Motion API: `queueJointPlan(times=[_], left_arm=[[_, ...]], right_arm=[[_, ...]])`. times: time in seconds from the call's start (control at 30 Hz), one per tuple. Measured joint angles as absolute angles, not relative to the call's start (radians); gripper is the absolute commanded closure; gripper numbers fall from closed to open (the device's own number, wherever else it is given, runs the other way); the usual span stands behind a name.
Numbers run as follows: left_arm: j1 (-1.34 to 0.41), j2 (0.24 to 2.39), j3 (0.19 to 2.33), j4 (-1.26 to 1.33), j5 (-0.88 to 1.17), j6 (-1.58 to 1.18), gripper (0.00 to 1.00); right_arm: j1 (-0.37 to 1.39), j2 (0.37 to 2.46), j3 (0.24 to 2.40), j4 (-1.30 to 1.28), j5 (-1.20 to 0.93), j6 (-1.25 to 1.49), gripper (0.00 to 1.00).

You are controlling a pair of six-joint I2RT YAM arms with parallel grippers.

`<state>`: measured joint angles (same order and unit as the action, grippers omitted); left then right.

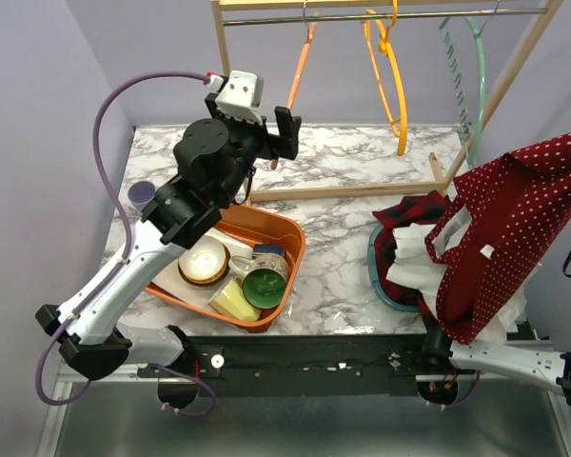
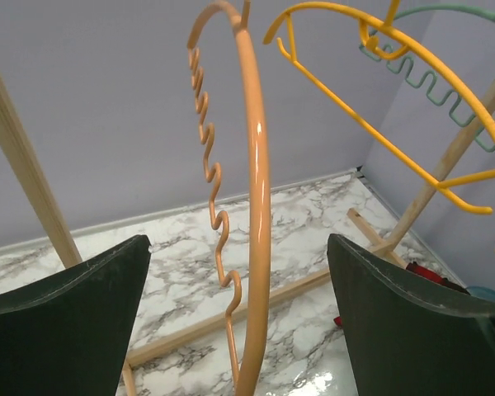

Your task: Remove the skirt from the hanger

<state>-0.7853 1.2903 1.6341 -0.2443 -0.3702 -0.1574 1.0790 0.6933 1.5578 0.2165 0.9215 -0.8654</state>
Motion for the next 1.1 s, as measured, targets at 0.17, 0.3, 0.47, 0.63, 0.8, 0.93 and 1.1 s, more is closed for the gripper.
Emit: queueJointPlan(times=[0.17,0.3,0.47,0.63,0.8,0.93,1.1], left_arm=[[-0.785,1.255,1.629,-0.257,-0.36,-0.167,0.01],[-0.785,1.229,1.622,-0.3,-0.342,-0.187,0.01],[-0.785,1.147,1.598,-0.347,-0.318,-0.23,0.01],[-0.785,1.062,1.587,-0.347,-0.299,-0.257,0.01],[-0.785,1.009,1.587,-0.35,-0.296,-0.261,0.01],[-0.785,0.996,1.588,-0.369,-0.296,-0.26,0.01],[-0.785,0.998,1.591,-0.412,-0.296,-0.259,0.01]], right_arm=[[1.079,0.677,1.404,0.187,0.96,-0.85,0.99],[1.08,0.625,1.238,0.115,1.041,-0.759,0.99],[1.08,0.459,1.065,0.037,1.116,-0.593,0.99],[1.079,0.462,1.073,-0.097,1.167,-0.4,0.99],[1.059,0.584,1.075,-0.276,1.153,-0.253,0.99],[0.897,0.678,1.086,-0.393,1.045,-0.152,0.99],[0.583,0.825,1.137,-0.6,0.858,0.076,0.99]])
